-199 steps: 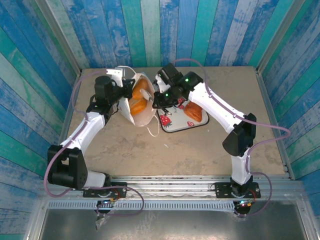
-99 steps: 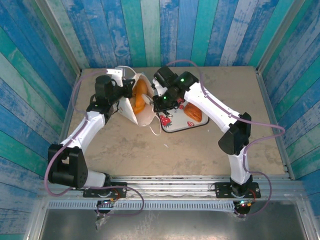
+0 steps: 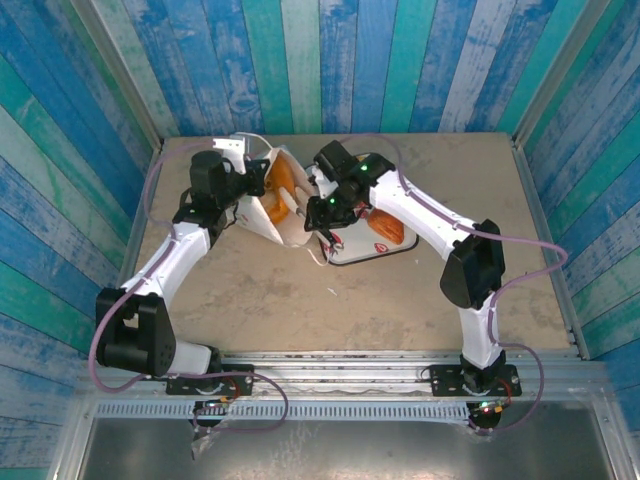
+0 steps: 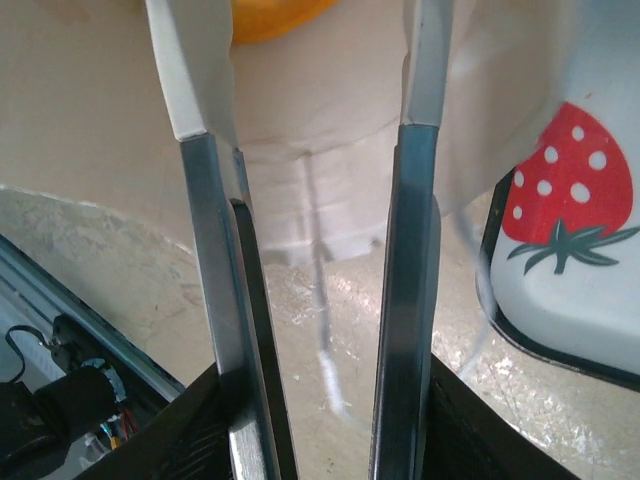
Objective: Take the fake bread out of the paper bag
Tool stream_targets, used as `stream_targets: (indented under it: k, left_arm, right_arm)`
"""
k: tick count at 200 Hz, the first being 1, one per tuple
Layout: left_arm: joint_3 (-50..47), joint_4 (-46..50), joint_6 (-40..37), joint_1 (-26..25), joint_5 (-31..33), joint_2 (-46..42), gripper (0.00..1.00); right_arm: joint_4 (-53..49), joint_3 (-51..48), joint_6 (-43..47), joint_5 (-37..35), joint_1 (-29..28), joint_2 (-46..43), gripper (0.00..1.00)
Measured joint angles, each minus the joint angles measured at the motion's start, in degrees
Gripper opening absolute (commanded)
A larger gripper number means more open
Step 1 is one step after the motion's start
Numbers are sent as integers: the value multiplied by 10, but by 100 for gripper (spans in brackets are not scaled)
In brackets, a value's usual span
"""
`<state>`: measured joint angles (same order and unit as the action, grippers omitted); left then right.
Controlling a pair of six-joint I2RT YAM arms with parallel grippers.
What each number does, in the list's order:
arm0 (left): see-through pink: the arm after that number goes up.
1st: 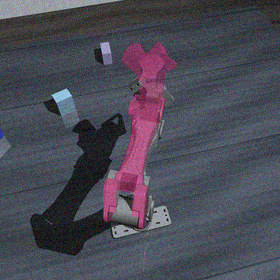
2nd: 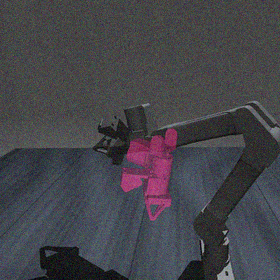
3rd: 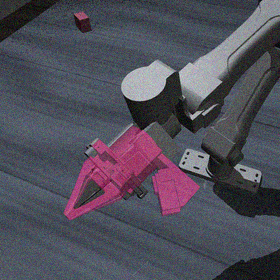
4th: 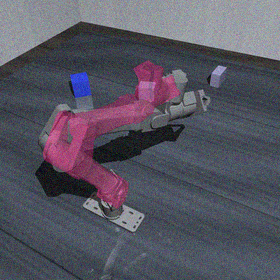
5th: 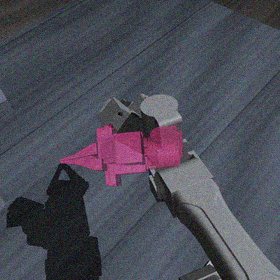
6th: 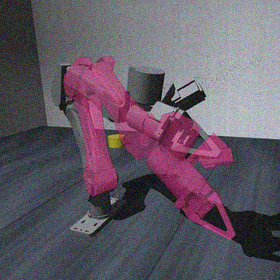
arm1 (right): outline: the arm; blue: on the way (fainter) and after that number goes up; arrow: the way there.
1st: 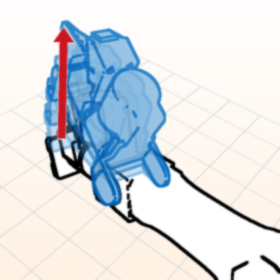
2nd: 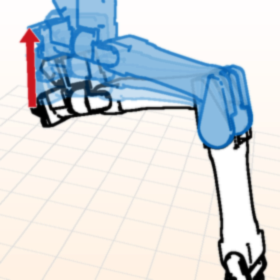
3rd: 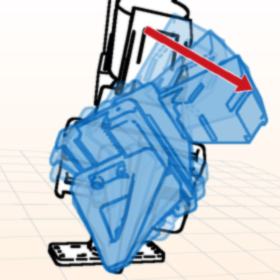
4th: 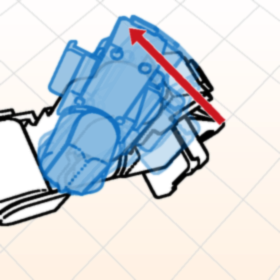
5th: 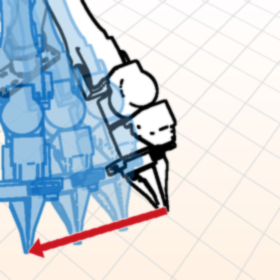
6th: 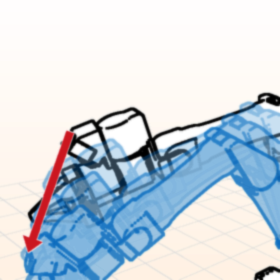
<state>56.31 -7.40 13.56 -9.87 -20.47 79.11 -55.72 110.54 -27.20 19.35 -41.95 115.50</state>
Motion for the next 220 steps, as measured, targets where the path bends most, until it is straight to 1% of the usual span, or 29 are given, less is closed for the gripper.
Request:
stream_targets:
  k: [77, 121, 176, 192, 215, 220]
  left_arm:
    - [0, 2, 0, 0, 0, 0, 0]
    - [1, 2, 0, 0, 0, 0, 0]
    - [2, 6, 0, 0, 0, 0, 0]
    - [2, 10, 0, 0, 0, 0, 0]
    - [2, 12, -1, 0, 1, 0, 0]
    - [2, 12, -1, 0, 2, 0, 0]
  right_arm:
    - [9, 3, -4, 1, 5, -5, 52]
    - [7, 28, -3, 5, 6, -1, 54]
    - [5, 60, -2, 17, 6, 26, 57]
    - [3, 67, -2, 17, 6, 35, 56]
    - [-4, 74, -1, 16, 6, 45, 48]
    - [-5, 75, -1, 15, 6, 46, 45]
